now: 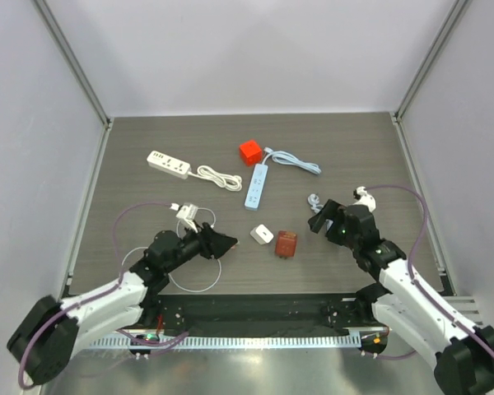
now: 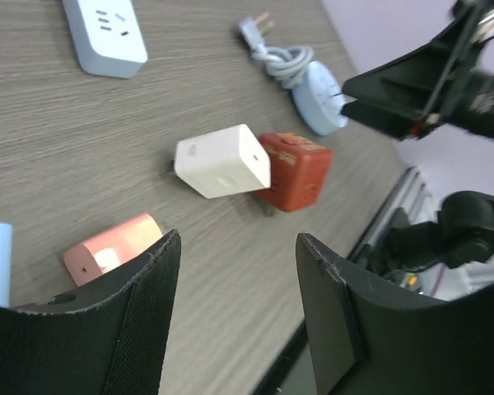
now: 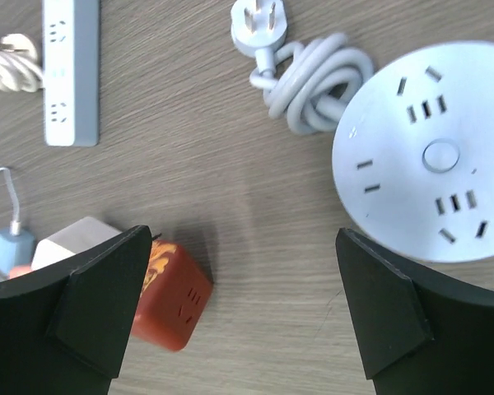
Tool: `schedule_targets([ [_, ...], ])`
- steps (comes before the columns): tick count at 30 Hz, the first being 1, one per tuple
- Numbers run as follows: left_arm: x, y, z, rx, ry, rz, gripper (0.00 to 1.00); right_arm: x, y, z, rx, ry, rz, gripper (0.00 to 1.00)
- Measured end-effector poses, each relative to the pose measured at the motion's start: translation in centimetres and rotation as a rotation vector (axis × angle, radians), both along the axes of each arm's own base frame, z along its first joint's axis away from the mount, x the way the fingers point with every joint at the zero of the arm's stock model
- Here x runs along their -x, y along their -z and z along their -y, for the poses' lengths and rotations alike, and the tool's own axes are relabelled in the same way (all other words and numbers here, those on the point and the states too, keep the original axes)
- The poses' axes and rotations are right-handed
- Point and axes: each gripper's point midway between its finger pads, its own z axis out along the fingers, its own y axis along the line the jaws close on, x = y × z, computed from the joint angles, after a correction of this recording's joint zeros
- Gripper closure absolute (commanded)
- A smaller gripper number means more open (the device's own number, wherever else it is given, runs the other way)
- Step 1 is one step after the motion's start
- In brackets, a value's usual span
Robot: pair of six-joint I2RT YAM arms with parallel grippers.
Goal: Pull the plug off the socket
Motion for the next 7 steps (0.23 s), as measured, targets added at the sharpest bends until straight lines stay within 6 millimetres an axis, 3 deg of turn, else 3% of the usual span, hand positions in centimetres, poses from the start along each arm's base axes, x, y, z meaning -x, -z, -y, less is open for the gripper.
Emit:
schedule_targets([
  [3,1.4,-2.4,-0.9,0.096,-0.003,0.048,0.39,1.1,0.0,-0.2,-0.064,0.005,0.035,0.0],
  [7,3.3,-7.2,-2.1,0.263,-0.002,0.143,0.33,2.1,0.1,-0.8,-0.19,0.014,0.101,0.0],
])
